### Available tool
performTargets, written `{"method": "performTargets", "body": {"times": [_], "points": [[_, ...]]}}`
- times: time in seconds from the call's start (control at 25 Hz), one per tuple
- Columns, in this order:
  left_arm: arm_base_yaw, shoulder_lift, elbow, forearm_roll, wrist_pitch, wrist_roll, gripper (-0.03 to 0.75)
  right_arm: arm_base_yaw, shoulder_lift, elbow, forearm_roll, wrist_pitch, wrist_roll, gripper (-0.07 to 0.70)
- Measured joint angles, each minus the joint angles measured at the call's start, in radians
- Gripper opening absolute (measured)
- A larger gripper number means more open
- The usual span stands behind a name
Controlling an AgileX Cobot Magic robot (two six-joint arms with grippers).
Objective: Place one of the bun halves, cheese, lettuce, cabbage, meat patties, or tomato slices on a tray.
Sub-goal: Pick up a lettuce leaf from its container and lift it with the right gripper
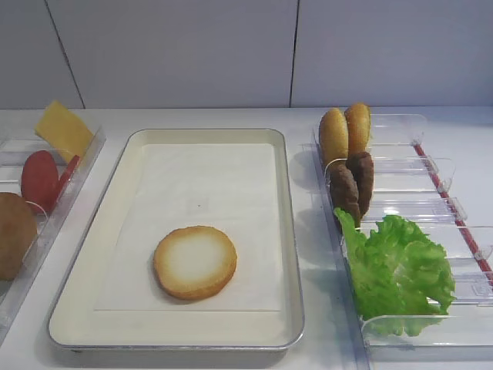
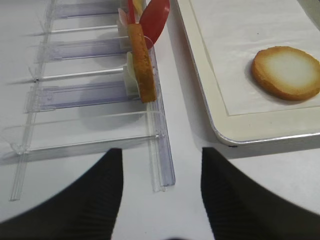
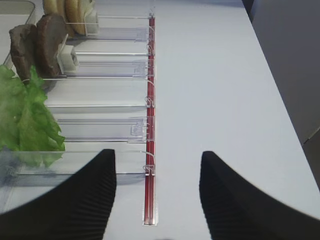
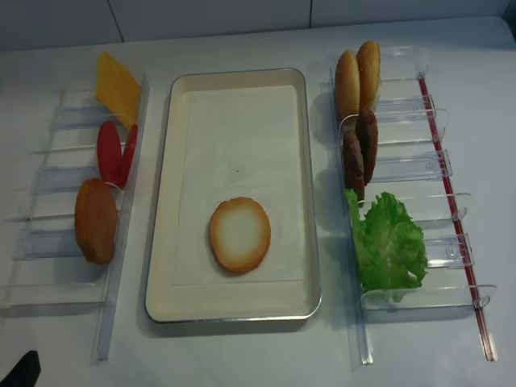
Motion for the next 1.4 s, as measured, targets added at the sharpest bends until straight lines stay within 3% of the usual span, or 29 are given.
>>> {"method": "performTargets", "body": {"times": [0.36, 0.52, 0.8, 1.0, 1.16, 1.28, 1.4], "points": [[0.0, 0.0, 0.0, 0.0, 0.0, 0.0, 0.354, 0.0, 0.0, 0.0, 0.013, 0.002, 0.0, 0.387], [0.0, 0.0, 0.0, 0.0, 0.0, 0.0, 0.344, 0.0, 0.017, 0.0, 0.097, -0.01, 0.0, 0.387], [0.0, 0.0, 0.0, 0.0, 0.0, 0.0, 0.342, 0.0, 0.265, -0.046, 0.237, -0.089, -0.063, 0.387], [0.0, 0.0, 0.0, 0.0, 0.0, 0.0, 0.342, 0.0, 0.511, -0.151, 0.382, -0.091, -0.192, 0.387], [0.0, 0.0, 0.0, 0.0, 0.0, 0.0, 0.342, 0.0, 0.693, -0.244, 0.449, -0.082, -0.23, 0.387], [0.0, 0.0, 0.0, 0.0, 0.0, 0.0, 0.342, 0.045, 0.799, -0.302, 0.454, -0.075, -0.236, 0.387], [0.0, 0.0, 0.0, 0.0, 0.0, 0.0, 0.342, 0.147, 0.891, -0.335, 0.451, -0.084, -0.223, 0.387]]}}
